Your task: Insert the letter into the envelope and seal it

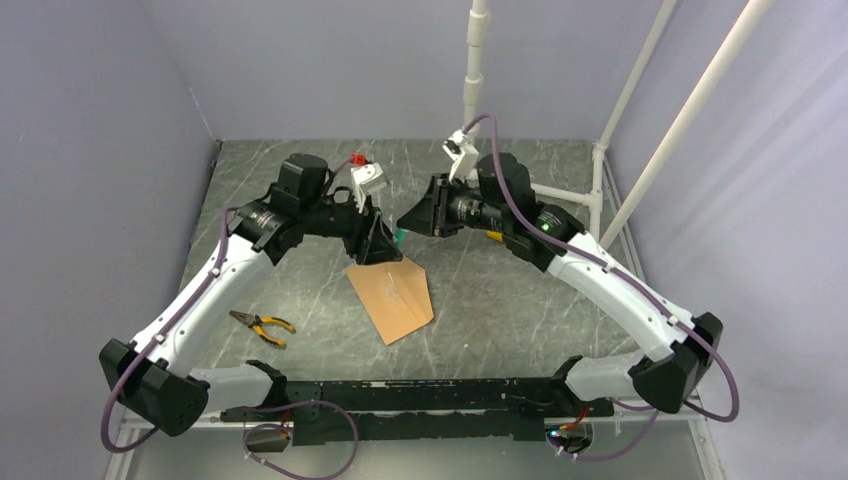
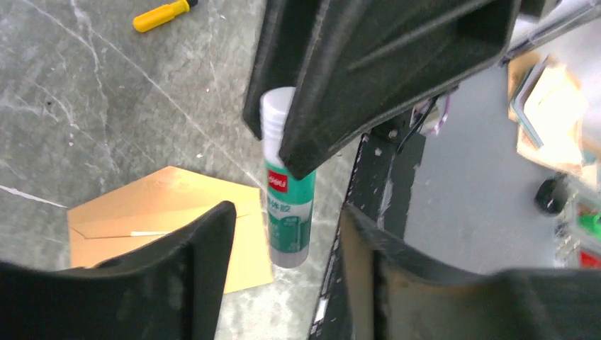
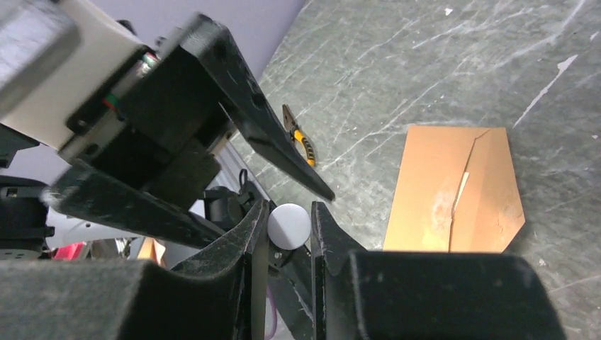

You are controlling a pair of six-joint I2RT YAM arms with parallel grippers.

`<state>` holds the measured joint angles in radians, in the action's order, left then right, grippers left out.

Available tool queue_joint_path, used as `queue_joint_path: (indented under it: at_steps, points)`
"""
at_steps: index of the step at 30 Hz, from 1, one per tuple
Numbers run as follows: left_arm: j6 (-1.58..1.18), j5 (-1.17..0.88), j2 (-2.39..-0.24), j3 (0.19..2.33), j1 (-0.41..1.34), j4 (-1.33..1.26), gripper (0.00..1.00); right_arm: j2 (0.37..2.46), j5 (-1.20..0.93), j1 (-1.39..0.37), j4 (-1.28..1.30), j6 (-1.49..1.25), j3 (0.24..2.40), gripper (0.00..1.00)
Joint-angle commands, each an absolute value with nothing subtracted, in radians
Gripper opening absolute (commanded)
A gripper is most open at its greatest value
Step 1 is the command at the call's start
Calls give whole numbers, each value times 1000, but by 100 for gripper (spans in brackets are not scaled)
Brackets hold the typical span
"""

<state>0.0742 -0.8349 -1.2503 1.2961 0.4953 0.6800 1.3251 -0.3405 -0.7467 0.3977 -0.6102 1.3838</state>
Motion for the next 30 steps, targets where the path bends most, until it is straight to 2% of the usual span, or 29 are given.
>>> queue_joint_path:
  at_steps: [1,2,8,14,15,16,18,20,22,23,28,30]
  points:
    - [-138,-763,-1161,1240,500,440,71,1197,-277,-732,229,-703,1280,1]
    - [-183,-738,-1149,1220,500,393,75,1175,-267,-729,198,-725,1254,0]
    - [-307,-802,-1131,1172,499,214,81,1080,-245,-716,63,-843,1135,0]
    - [-441,-872,-1170,1162,502,73,81,1065,-300,-715,-82,-908,1062,0]
    - [-458,-890,-1178,1161,502,55,79,1062,-306,-715,-109,-921,1047,0]
    - [-468,-909,-1186,1161,502,45,73,1059,-311,-715,-127,-929,1036,0]
    - [-473,-930,-1191,1162,501,49,55,1050,-311,-714,-151,-938,1021,0]
    - [-463,-948,-1190,1161,502,59,42,1037,-307,-715,-163,-936,1012,0]
    - [-447,-966,-1185,1152,501,66,36,1028,-301,-713,-160,-933,1011,0]
    - [-439,-974,-1184,1150,502,74,35,1026,-299,-713,-160,-931,1010,0]
    - [-410,-996,-1195,1151,502,127,48,1012,-285,-710,-184,-950,989,0]
    - [-405,-994,-1201,1152,502,133,48,1012,-291,-708,-188,-954,987,0]
